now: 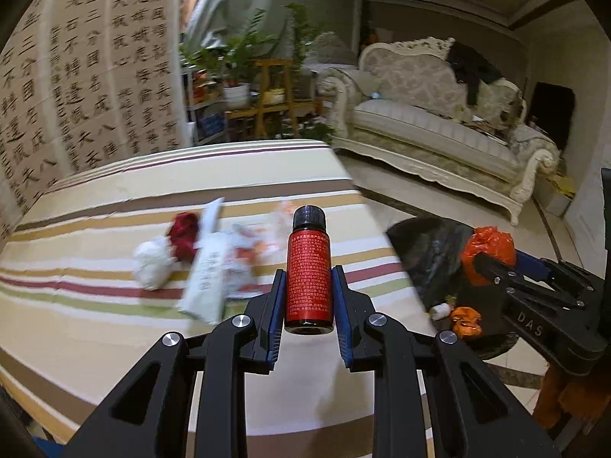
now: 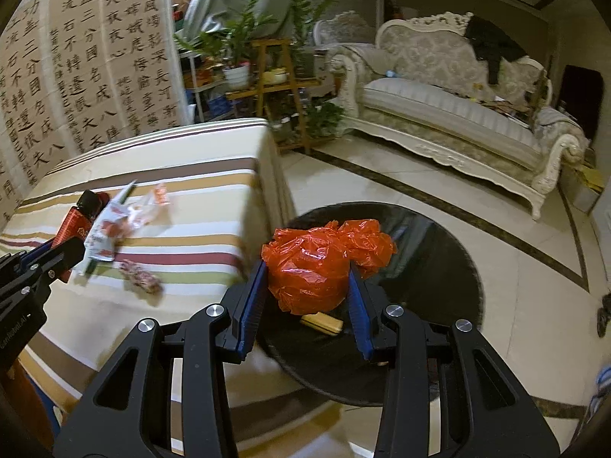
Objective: Collect trash
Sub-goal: 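Carry the red bottle and red bag over the black bin and open both tools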
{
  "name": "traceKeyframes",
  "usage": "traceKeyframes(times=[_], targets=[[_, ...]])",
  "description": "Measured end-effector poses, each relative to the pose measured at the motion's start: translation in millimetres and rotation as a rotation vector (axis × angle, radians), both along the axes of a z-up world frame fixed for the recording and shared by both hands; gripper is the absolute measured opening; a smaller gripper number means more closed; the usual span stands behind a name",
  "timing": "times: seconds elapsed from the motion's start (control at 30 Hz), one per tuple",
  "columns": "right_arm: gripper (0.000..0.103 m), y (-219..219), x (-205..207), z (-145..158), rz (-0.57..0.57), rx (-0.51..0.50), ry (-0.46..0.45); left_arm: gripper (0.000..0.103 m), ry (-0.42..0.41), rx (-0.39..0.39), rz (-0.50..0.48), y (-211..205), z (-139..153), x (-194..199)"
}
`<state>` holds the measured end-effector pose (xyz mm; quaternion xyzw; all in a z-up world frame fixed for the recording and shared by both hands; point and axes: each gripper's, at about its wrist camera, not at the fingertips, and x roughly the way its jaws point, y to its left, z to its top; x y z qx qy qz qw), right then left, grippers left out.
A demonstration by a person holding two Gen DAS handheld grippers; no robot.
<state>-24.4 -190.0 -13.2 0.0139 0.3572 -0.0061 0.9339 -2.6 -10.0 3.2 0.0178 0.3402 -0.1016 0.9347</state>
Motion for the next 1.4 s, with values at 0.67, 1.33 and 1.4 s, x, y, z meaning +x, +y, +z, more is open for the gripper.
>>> traceKeyframes(times=[0.67, 1.33, 1.4], targets=[[0.039, -76.9, 10.2, -19.9, -0.139, 0.014, 0.03, 0.025, 0.021, 0.066, -0.139, -104.8, -20.2, 22.7], [0.053, -105.8, 15.7, -24.0, -0.194, 0.044, 0.028, 0.063, 0.023, 0.101, -0.111, -117.5, -26.4, 36.5], [0.053, -105.5, 15.5, -23.8, -0.191, 0.046, 0.029, 0.069, 0.02, 0.095, -0.103, -113.1, -23.2, 35.0]])
